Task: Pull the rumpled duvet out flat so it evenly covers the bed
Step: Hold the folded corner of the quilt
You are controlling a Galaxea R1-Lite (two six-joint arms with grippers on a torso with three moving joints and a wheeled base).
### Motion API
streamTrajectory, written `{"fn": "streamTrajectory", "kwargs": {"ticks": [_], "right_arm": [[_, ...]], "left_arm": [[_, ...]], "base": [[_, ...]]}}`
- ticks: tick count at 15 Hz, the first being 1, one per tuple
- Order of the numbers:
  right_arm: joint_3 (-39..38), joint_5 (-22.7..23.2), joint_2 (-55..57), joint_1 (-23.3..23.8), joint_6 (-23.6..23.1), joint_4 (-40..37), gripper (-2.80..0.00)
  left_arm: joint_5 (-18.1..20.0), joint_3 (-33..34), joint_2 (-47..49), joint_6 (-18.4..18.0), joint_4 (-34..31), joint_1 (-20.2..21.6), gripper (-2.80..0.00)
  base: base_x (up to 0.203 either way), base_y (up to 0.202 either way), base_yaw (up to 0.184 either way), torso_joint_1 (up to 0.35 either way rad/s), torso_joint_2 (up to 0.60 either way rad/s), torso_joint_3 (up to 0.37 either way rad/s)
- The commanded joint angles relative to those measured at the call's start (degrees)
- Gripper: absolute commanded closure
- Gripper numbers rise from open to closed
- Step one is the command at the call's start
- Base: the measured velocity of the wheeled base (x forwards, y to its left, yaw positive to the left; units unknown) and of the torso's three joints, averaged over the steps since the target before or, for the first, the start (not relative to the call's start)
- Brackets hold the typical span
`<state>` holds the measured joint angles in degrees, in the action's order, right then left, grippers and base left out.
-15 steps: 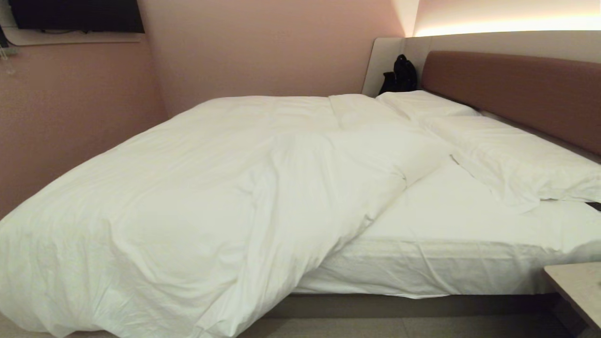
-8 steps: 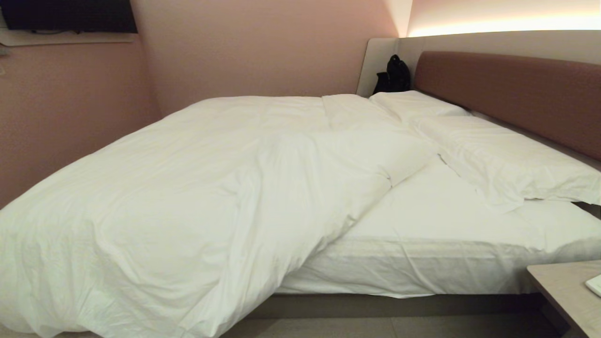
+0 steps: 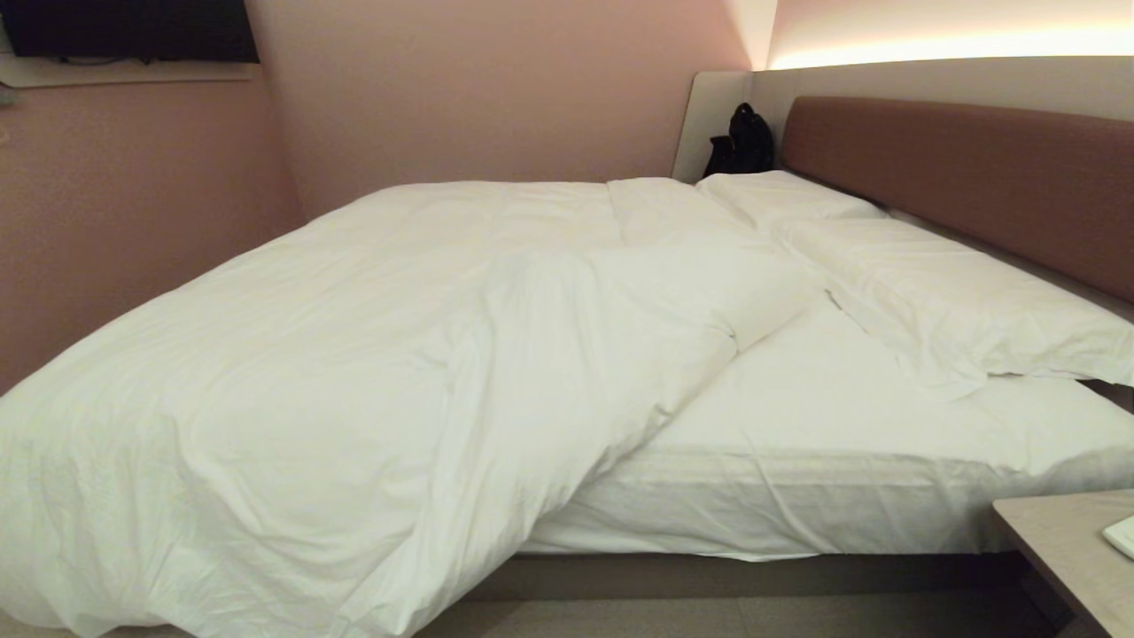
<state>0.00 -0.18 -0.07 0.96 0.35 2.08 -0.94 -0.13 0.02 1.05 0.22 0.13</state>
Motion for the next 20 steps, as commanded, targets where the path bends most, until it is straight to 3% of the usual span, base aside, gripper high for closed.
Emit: {"fn": "streamTrajectory", "kwargs": {"ticks": [1,17,20], "right_arm": [[0.0,0.0,0.1,0.0,-0.1,0.0,0.00],[0.0,-0.2,0.2,0.0,-0.4,-0.1,0.00],[8.4,0.5,1.9,0.0,-0.3,-2.7,0.00]], "left_arm": [[0.0,0.0,0.0,0.1,0.0,0.0,0.00],[0.0,0.0,0.0,0.0,0.0,0.0,0.00],[0.0,0.0,0.0,0.0,0.0,0.0,0.00]], "base": [[0.000,0.000,0.000,0.000,0.00,0.000],[0.000,0.000,0.000,0.000,0.00,0.000],[0.000,0.000,0.000,0.000,0.00,0.000]]}}
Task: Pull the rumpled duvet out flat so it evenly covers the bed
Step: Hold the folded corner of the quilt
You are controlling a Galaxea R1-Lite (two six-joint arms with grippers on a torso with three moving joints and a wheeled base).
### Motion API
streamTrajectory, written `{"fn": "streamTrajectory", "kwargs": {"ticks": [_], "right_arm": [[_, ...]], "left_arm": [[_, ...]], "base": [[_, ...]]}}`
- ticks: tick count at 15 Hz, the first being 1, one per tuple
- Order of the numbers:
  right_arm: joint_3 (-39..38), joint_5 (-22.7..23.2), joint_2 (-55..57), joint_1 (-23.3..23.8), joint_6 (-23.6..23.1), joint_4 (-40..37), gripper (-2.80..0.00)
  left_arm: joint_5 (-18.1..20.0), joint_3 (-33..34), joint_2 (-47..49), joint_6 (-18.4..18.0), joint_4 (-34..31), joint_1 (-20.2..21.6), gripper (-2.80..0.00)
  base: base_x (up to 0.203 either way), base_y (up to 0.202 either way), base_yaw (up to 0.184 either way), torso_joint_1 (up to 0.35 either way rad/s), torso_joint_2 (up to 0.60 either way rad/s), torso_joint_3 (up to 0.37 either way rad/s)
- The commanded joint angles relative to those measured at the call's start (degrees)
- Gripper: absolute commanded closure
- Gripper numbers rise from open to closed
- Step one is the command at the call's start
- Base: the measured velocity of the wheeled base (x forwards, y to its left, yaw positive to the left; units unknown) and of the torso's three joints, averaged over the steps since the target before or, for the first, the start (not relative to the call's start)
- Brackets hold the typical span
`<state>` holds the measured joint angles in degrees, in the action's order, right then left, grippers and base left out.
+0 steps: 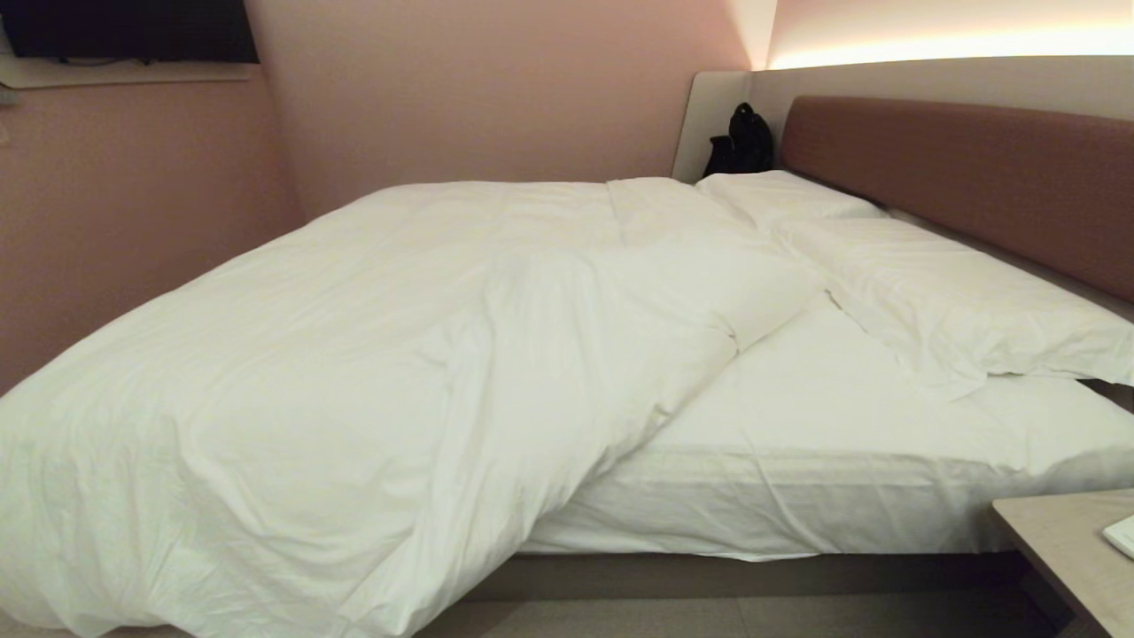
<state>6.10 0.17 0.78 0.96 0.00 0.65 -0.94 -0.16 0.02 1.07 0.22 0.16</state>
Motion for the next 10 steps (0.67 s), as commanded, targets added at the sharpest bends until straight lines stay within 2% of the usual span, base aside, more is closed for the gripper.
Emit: {"fn": "streamTrajectory", "kwargs": {"ticks": [1,5,10], "right_arm": [[6.0,1.1,3.7,0.0,0.2,-2.3,0.00],[17.7,7.1,20.6,0.0,3.8,-3.2,0.00],[29.2,11.7,44.3,0.0,8.7,2.1,0.00]], "left_arm": [[0.0,0.0,0.0,0.0,0.0,0.0,0.00],[0.0,0.1,0.0,0.0,0.0,0.0,0.00],[0.0,0.1,0.0,0.0,0.0,0.0,0.00]], "base": [[0.000,0.000,0.000,0.000,0.00,0.000],[0.000,0.000,0.000,0.000,0.00,0.000],[0.000,0.000,0.000,0.000,0.00,0.000]]}}
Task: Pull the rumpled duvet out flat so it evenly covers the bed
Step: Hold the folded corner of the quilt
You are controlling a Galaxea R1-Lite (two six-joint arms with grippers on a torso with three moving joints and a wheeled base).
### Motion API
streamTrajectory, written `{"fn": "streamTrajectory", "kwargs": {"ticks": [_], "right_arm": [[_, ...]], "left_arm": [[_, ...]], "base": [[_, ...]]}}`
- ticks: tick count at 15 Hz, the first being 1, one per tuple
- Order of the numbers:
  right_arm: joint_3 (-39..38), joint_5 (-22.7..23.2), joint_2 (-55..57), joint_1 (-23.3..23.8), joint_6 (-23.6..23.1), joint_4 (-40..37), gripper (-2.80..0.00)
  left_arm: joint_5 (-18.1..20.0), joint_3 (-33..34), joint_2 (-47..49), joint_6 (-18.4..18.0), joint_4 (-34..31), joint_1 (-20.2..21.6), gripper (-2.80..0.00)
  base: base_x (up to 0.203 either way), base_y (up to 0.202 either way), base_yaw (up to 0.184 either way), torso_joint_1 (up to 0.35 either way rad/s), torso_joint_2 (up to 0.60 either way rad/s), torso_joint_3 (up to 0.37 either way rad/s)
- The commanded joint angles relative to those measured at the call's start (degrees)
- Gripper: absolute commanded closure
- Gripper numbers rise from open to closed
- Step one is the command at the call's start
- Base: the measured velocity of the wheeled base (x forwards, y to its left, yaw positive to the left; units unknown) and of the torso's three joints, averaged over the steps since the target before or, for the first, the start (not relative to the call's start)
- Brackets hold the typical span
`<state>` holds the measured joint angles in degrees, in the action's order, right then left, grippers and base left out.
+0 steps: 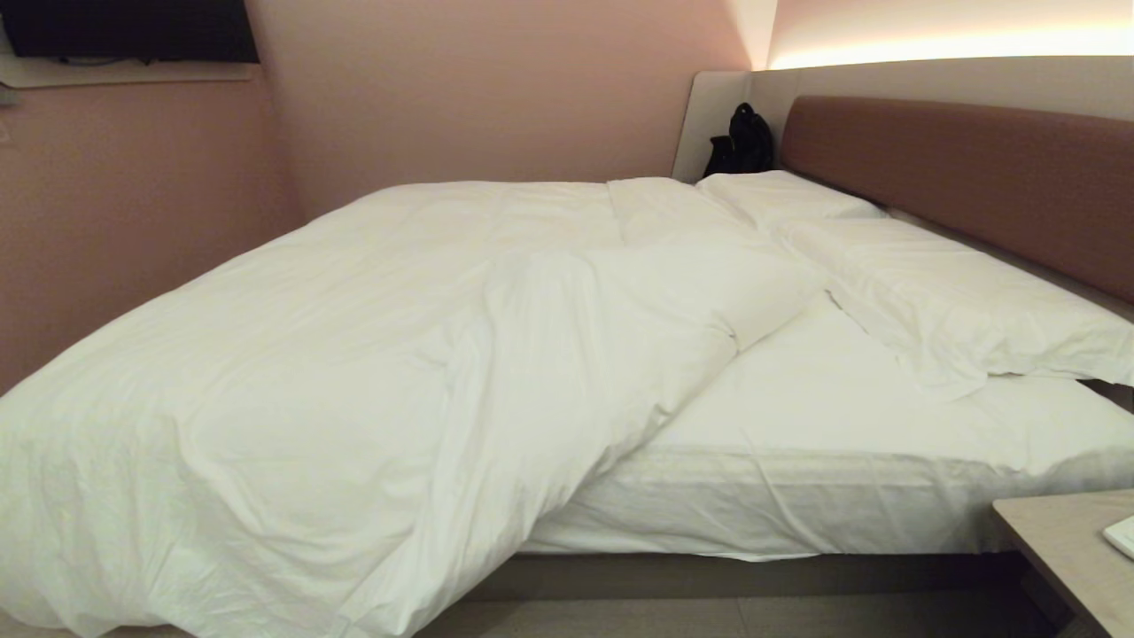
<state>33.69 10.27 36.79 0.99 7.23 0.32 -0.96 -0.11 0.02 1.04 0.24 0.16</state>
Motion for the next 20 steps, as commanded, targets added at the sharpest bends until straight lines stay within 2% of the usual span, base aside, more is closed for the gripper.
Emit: {"fn": "streamTrajectory", "kwargs": {"ticks": [1,5,11,15,20], "right_arm": [[4.2,2.1,12.9,0.0,2.0,3.0,0.00],[14.8,6.0,31.7,0.0,3.0,3.9,0.00],[33.0,7.7,57.5,-3.5,8.0,3.6,0.00],[40.8,7.4,67.3,-9.1,8.8,3.8,0.00],[47.7,7.1,76.9,-11.9,8.8,3.9,0.00]], "left_arm": [[0.0,-0.1,0.0,0.0,0.0,0.0,0.00],[0.0,0.0,0.0,0.0,0.0,0.0,0.00],[0.0,0.0,0.0,0.1,0.0,0.0,0.00],[0.0,0.0,0.0,0.0,0.0,0.0,0.00],[0.0,-0.1,0.0,0.0,0.0,0.0,0.00]], "base": [[0.000,0.000,0.000,0.000,0.00,0.000],[0.000,0.000,0.000,0.000,0.00,0.000],[0.000,0.000,0.000,0.000,0.00,0.000],[0.000,0.000,0.000,0.000,0.00,0.000],[0.000,0.000,0.000,0.000,0.00,0.000]]}}
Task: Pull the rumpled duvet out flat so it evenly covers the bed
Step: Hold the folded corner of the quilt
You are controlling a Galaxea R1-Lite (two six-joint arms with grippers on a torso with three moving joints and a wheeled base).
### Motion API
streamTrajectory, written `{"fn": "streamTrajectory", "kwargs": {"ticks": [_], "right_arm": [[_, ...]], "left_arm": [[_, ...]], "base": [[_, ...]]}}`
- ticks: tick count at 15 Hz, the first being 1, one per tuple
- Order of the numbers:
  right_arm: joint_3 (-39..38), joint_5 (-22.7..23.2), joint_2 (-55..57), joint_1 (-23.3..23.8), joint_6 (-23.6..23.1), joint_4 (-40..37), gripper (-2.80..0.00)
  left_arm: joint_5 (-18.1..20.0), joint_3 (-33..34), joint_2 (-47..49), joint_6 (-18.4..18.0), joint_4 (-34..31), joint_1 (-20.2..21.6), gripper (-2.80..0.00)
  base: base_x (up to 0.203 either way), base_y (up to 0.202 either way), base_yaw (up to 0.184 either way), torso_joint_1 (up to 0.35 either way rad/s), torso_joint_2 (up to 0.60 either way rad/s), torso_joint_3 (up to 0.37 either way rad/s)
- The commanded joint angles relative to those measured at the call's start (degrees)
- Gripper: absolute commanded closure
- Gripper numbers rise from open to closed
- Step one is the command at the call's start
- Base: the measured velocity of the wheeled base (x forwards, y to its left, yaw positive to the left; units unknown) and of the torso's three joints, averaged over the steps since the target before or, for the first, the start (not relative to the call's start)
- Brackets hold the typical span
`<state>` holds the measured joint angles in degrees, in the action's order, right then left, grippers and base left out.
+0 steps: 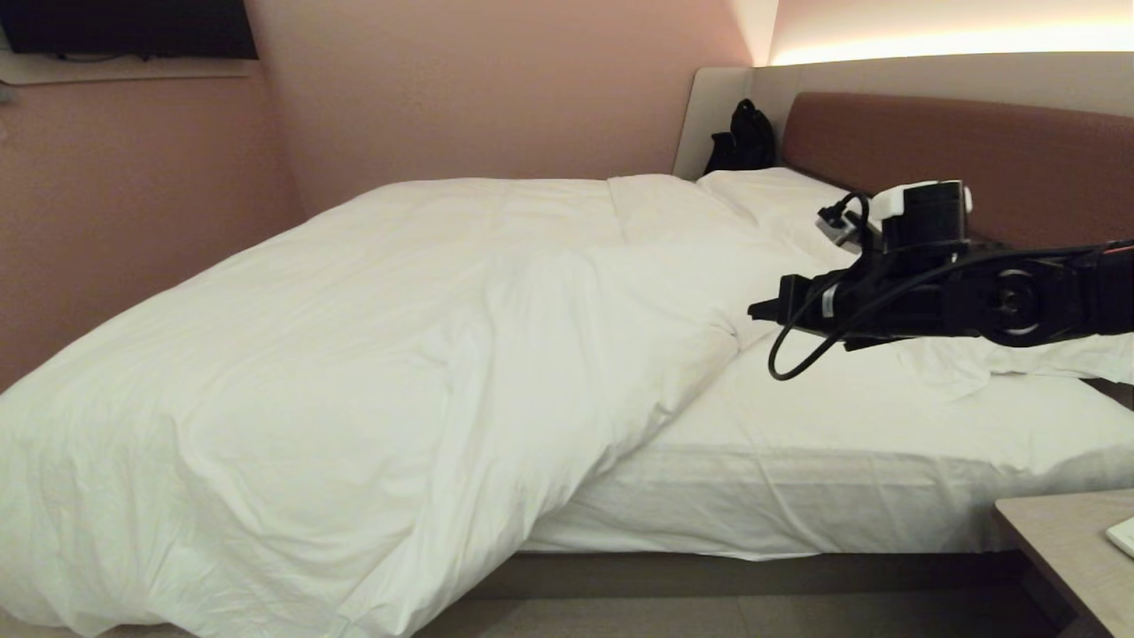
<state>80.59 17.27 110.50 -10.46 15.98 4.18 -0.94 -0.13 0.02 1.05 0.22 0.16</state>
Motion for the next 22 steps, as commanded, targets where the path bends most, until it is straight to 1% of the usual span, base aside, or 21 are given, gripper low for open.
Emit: {"fn": "streamTrajectory", "kwargs": {"ticks": [1,3,11,12,13,16,20,21,22], "right_arm": [[2.1,-0.5,5.1,-0.9,0.0,0.1,0.00],[5.0,-1.9,8.7,-1.7,0.0,0.2,0.00],[18.0,-2.8,23.6,-3.3,0.1,-0.2,0.00],[19.7,-3.4,25.0,-3.3,0.0,-0.5,0.00],[20.4,-4.7,25.7,-3.3,0.0,-0.6,-2.80],[21.0,-5.2,26.1,-3.8,-0.1,-1.9,-2.80],[25.4,-5.4,26.7,-3.8,-0.1,-6.2,-2.80],[27.0,-6.2,27.3,-3.9,-0.1,-7.4,-2.80],[28.5,-8.2,28.2,-3.9,-0.2,-8.5,-2.80]], "left_arm": [[0.0,0.0,0.0,0.1,0.0,0.0,0.00],[0.0,0.0,0.0,0.1,0.0,0.0,0.00],[0.0,0.0,0.0,0.0,0.0,0.0,0.00],[0.0,0.0,0.0,0.0,0.0,0.0,0.00],[0.0,0.0,0.0,0.1,0.0,0.0,0.00],[0.0,0.0,0.0,0.0,0.0,0.0,0.00],[0.0,0.0,0.0,0.0,0.0,0.0,0.00],[0.0,0.0,0.0,0.1,0.0,0.0,0.00],[0.0,0.0,0.0,0.1,0.0,0.0,0.00]], "base": [[0.000,0.000,0.000,0.000,0.00,0.000],[0.000,0.000,0.000,0.000,0.00,0.000],[0.000,0.000,0.000,0.000,0.00,0.000],[0.000,0.000,0.000,0.000,0.00,0.000],[0.000,0.000,0.000,0.000,0.00,0.000],[0.000,0.000,0.000,0.000,0.00,0.000],[0.000,0.000,0.000,0.000,0.00,0.000],[0.000,0.000,0.000,0.000,0.00,0.000],[0.000,0.000,0.000,0.000,0.00,0.000]]}}
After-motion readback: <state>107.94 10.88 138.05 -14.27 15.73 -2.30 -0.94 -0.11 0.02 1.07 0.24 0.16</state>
